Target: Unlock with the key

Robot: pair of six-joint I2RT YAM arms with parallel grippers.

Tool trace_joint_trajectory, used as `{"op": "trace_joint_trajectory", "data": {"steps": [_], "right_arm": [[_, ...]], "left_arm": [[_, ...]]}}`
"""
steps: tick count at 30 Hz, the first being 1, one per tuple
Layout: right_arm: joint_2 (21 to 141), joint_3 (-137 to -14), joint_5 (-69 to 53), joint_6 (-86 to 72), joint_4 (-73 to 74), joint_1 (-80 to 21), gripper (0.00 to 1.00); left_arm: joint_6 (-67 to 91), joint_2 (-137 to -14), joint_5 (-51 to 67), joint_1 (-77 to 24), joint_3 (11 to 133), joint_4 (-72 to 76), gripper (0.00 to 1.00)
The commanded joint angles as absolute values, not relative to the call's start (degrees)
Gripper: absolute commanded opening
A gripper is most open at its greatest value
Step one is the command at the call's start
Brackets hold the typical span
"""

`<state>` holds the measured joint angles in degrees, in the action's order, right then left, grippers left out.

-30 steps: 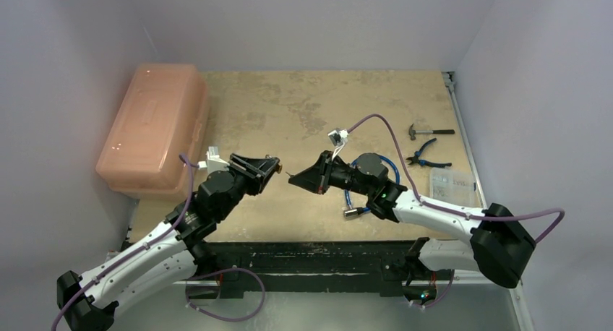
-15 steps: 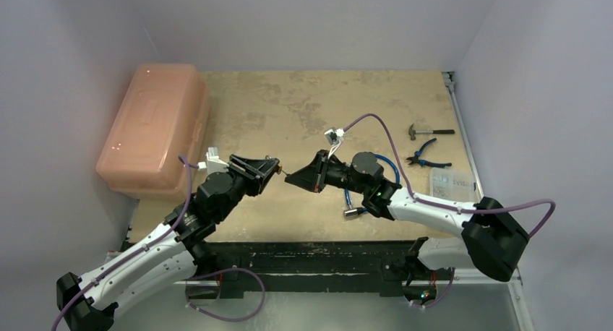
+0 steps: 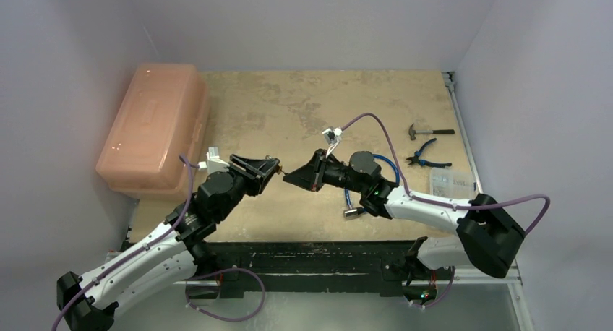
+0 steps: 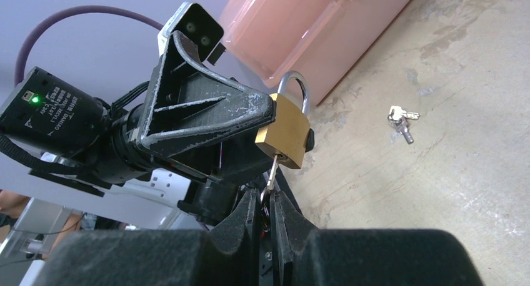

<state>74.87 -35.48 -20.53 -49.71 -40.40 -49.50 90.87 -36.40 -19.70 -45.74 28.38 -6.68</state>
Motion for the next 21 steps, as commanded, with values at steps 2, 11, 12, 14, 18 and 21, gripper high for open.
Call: {"op": "trace_joint_trajectory", "data": {"steps": [2, 11, 12, 14, 18, 21], "right_arm": [[75.56, -38.47, -20.9, -49.86, -43.37, -49.83, 0.0], [77.04, -38.8, -20.39, -50.56, -43.91, -49.83, 0.0], [77.22, -38.92, -20.47, -50.68, -44.03, -49.83, 0.0], [77.42, -39.15, -20.48, -50.8, -44.09, -49.83, 0.0], [77.76, -39.59, -20.73, -51.0, -44.23, -49.83, 0.0], [78.18, -39.61, -21.07, -51.93, -44.98, -49.83, 0.0]], "left_arm": [[89.83, -36.82, -19.07, -45.34, 29.76, -3.08, 0.0], [89.57, -36.85, -19.25, -45.32, 29.71, -2.77, 0.0], [89.56, -36.91, -19.25, -45.33, 29.78, -2.69, 0.0], [89.56, -37.02, -19.25, -45.33, 29.84, -2.72, 0.0], [89.57, -37.17, -19.25, -45.35, 29.75, -2.57, 0.0], [89.43, -37.16, -19.25, -45.34, 29.67, -2.01, 0.0]]}}
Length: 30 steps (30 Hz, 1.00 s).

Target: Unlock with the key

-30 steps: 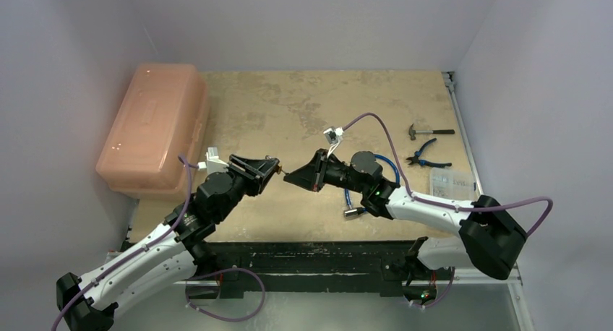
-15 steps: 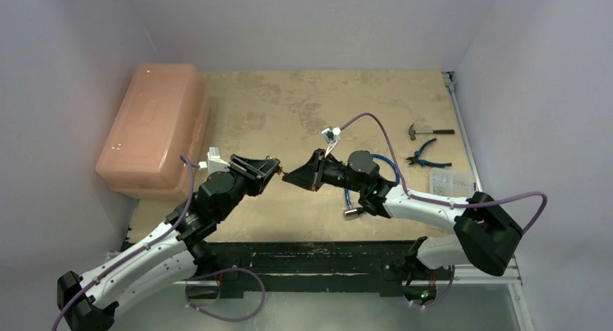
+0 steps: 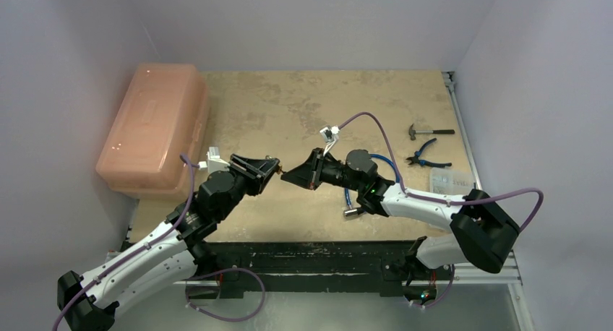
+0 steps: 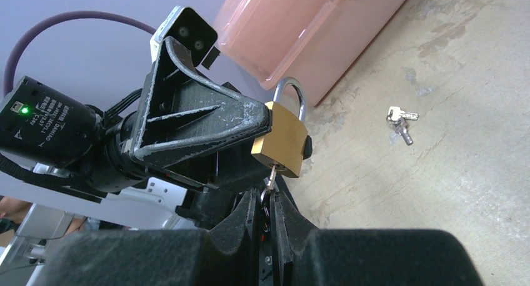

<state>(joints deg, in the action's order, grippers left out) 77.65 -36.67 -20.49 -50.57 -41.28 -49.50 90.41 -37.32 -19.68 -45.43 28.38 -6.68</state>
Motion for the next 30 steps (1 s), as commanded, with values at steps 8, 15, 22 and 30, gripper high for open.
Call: {"op": "trace_joint_trajectory", "data": {"steps": [8, 15, 22, 30], "right_arm": [[78.31, -38.77, -21.35, -53.54, -46.66, -49.83, 0.0], [76.85, -40.19, -19.72, -48.55, -39.92, -50.01, 0.0], [77.14, -39.99, -19.91, -50.33, -40.85, -50.01, 0.0], [76.82, -43.93, -17.24, -42.34, -29.52, -50.25, 0.0]], "left_arm": [[88.95, -37.09, -19.34, -45.35, 29.66, -2.01, 0.0], [88.93, -37.0, -19.21, -45.35, 29.89, -2.58, 0.0], [88.97, -37.53, -18.39, -45.35, 29.93, -2.29, 0.0], [89.25, -38.41, -17.78, -45.3, 31.08, -4.3, 0.0]]}}
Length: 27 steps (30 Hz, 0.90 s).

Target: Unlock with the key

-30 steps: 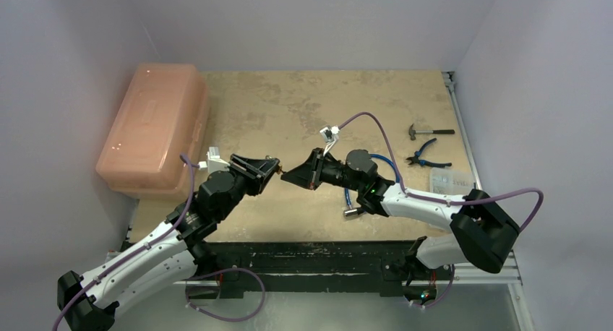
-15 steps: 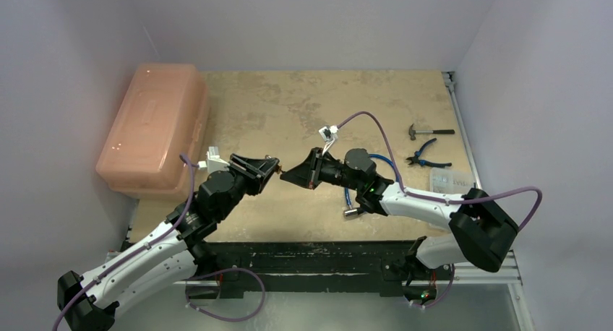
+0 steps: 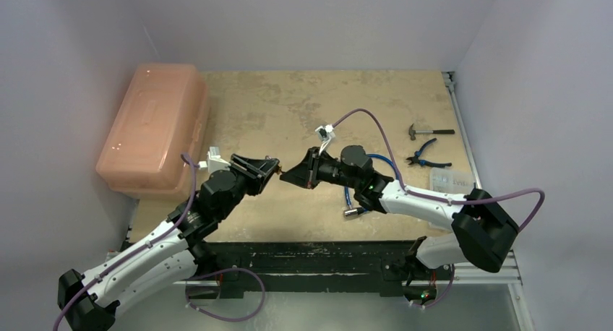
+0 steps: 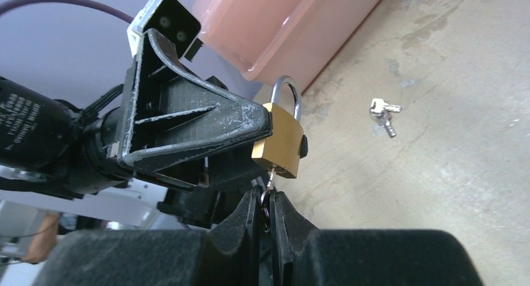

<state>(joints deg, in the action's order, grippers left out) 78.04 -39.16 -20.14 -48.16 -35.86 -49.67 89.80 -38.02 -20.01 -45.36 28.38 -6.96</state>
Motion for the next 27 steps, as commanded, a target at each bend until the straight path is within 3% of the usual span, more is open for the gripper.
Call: {"op": "trace_joint_trajectory", "data": {"steps": [1, 7, 20, 27], "right_arm": [[76.82, -44.78, -16.82, -40.77, -27.75, -50.38, 0.0], [76.51, -46.65, -16.37, -38.12, -24.4, -50.65, 0.0], [81.01, -43.69, -23.25, -56.59, -40.65, -50.02, 0.0], [80.72, -45.04, -20.5, -50.92, -35.32, -50.14, 0.0]], "left_arm": [[89.34, -38.61, -17.49, -45.35, 31.1, -4.31, 0.0], [89.39, -38.94, -17.14, -45.35, 31.16, -3.8, 0.0], [89.82, -37.93, -16.7, -45.35, 29.56, -1.61, 0.0], [89.97, -37.62, -16.14, -45.35, 29.4, -1.52, 0.0]]}}
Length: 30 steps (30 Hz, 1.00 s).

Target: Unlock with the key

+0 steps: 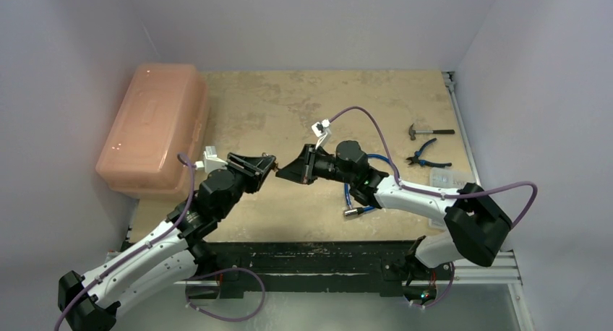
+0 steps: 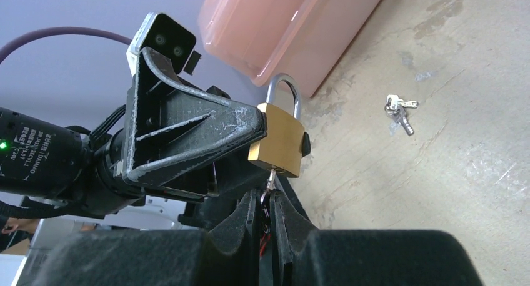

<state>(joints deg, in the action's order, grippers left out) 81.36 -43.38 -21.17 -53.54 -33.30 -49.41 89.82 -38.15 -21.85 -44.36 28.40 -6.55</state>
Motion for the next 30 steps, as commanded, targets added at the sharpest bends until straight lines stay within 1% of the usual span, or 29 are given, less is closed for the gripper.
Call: {"op": "trace_joint_trajectory", "data": {"steps": [1, 4, 6, 13, 21, 26, 27, 30], "right_arm": [[80.45, -46.07, -19.57, -47.71, -32.74, -50.48, 0.0], [79.38, -49.34, -15.5, -38.84, -24.06, -51.95, 0.0], [78.81, -49.99, -14.46, -36.12, -22.09, -52.12, 0.0], [79.3, -49.04, -17.01, -42.27, -26.69, -51.94, 0.0], [78.91, -49.42, -17.48, -42.59, -25.49, -50.92, 0.0], [78.42, -48.43, -19.86, -43.55, -27.39, -48.96, 0.0], [78.32, -48.43, -20.43, -43.17, -27.37, -48.67, 0.03], [77.69, -48.75, -20.77, -41.75, -25.7, -48.44, 0.16]], "left_arm": [[89.96, -37.57, -16.03, -45.35, 29.39, -1.45, 0.0], [89.95, -37.74, -15.62, -45.35, 29.51, -1.41, 0.0], [89.94, -37.92, -15.33, -45.34, 29.51, -1.14, 0.0], [89.79, -39.25, -13.88, -45.35, 29.27, 1.58, 0.0], [89.32, -40.83, -11.36, -45.28, 29.39, 3.05, 0.0], [88.87, -43.07, -9.14, -45.43, 29.68, 5.96, 0.0], [88.79, -43.55, -8.49, -45.43, 29.84, 6.38, 0.0], [88.8, -44.28, -8.33, -45.43, 29.9, 6.59, 0.0]]}}
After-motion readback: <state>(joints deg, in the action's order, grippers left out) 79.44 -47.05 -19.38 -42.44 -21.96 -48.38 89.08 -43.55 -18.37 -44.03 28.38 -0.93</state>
